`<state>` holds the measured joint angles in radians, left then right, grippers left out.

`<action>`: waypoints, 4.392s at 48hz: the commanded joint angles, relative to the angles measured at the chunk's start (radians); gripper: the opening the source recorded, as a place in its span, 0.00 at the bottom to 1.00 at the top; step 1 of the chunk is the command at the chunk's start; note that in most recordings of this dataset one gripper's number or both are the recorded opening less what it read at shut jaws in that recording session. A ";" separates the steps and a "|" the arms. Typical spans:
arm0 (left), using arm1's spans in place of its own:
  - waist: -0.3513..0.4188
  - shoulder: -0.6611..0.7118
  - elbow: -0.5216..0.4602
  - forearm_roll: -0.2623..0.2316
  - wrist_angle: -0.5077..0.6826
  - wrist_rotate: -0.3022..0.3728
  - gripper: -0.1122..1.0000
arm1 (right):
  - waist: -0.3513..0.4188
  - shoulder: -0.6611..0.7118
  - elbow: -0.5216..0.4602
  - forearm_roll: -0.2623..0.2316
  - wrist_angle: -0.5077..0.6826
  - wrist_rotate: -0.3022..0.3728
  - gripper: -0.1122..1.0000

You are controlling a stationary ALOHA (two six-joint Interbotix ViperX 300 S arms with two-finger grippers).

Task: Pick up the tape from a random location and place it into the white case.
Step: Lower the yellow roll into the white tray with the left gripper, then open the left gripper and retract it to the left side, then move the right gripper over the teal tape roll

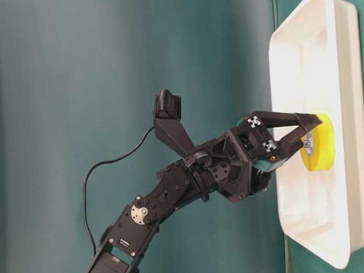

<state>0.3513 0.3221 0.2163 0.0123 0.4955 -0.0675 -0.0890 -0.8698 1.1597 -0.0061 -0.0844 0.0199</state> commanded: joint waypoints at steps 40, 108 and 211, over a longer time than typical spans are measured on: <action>-0.078 -0.293 0.003 0.002 0.029 0.005 0.94 | -0.002 0.002 -0.015 0.000 -0.008 0.003 0.92; -0.256 -1.132 0.710 0.002 -0.299 0.006 0.94 | -0.003 -0.008 -0.018 0.005 0.003 0.003 0.92; -0.256 -1.292 0.979 -0.003 -0.413 0.000 0.92 | 0.187 0.499 -0.354 -0.002 -0.025 0.080 0.92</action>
<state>0.0951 -0.9756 1.2103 0.0107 0.0982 -0.0690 0.0951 -0.4188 0.8774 -0.0077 -0.0936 0.0997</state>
